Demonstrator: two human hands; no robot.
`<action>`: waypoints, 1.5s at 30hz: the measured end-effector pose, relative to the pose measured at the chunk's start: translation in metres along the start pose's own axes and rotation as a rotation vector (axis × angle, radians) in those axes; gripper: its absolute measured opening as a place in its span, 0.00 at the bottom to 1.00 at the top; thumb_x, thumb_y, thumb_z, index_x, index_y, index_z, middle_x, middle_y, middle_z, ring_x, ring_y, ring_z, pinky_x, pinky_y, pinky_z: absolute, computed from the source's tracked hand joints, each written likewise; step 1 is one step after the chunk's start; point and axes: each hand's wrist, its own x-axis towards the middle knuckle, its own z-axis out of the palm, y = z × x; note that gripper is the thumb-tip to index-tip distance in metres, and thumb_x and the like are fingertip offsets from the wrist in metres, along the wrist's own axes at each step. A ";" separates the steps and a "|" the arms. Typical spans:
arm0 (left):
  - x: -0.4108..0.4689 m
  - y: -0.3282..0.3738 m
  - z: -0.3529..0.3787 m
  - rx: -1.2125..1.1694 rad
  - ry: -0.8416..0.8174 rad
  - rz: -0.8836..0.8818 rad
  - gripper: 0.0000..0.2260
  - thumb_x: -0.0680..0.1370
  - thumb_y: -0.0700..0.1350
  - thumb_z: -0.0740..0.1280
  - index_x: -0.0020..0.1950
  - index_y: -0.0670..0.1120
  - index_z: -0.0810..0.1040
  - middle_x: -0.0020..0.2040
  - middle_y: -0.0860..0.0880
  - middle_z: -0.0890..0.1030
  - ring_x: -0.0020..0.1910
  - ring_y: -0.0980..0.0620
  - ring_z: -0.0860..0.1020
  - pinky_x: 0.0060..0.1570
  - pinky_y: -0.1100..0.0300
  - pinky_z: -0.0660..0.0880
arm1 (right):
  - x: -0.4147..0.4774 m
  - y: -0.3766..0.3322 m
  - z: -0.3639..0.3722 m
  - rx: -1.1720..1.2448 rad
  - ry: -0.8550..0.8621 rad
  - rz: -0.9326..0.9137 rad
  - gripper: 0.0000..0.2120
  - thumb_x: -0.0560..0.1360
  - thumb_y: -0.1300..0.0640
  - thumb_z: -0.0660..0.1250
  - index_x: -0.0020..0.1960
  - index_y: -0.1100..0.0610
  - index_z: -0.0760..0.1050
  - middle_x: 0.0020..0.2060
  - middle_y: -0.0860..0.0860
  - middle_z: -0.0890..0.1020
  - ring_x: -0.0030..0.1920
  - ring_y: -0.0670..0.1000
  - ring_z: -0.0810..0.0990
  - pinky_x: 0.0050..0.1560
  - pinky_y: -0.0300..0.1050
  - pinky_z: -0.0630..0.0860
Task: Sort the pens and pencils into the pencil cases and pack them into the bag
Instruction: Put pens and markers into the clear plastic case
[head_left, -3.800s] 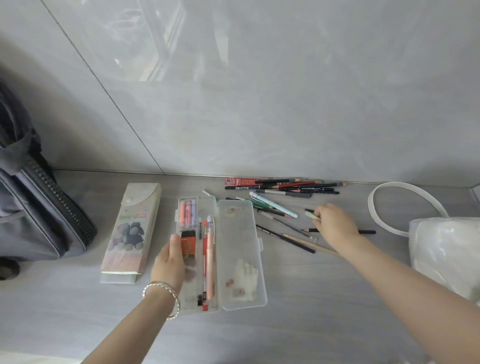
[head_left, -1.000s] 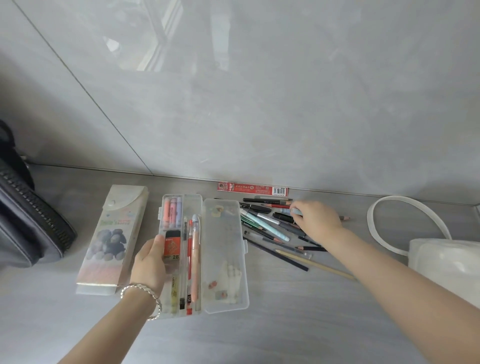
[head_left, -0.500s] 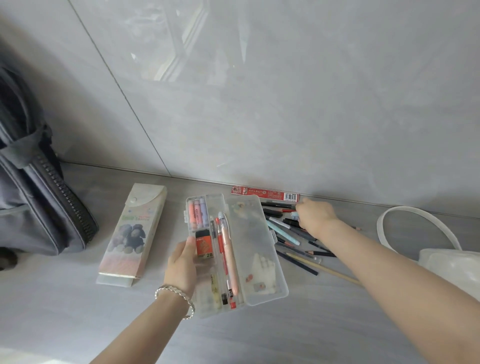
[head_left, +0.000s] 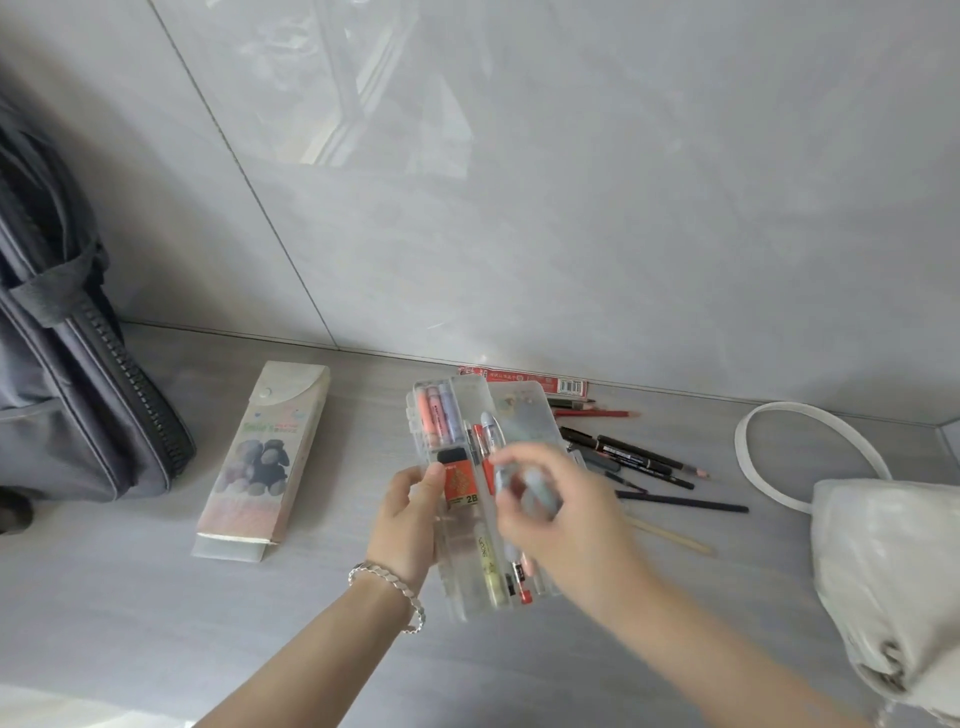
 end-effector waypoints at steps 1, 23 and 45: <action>-0.001 0.000 0.002 -0.012 -0.009 0.004 0.09 0.79 0.50 0.60 0.51 0.45 0.74 0.42 0.42 0.79 0.33 0.45 0.80 0.44 0.45 0.78 | -0.006 0.004 0.009 -0.029 0.002 0.011 0.13 0.73 0.60 0.67 0.47 0.42 0.73 0.35 0.43 0.77 0.31 0.37 0.77 0.32 0.27 0.70; -0.017 -0.002 0.006 -0.093 0.006 0.023 0.10 0.78 0.50 0.61 0.52 0.45 0.74 0.40 0.44 0.80 0.39 0.44 0.79 0.43 0.52 0.76 | -0.026 0.028 0.042 -0.430 0.030 -0.064 0.37 0.70 0.30 0.35 0.72 0.45 0.61 0.74 0.38 0.41 0.70 0.41 0.27 0.73 0.49 0.33; -0.013 0.005 -0.001 -0.021 -0.044 0.095 0.14 0.79 0.51 0.58 0.57 0.44 0.74 0.47 0.44 0.82 0.44 0.43 0.79 0.48 0.51 0.73 | -0.026 0.032 -0.002 -0.313 0.277 -0.108 0.21 0.77 0.45 0.56 0.68 0.48 0.67 0.70 0.41 0.61 0.74 0.42 0.52 0.74 0.42 0.50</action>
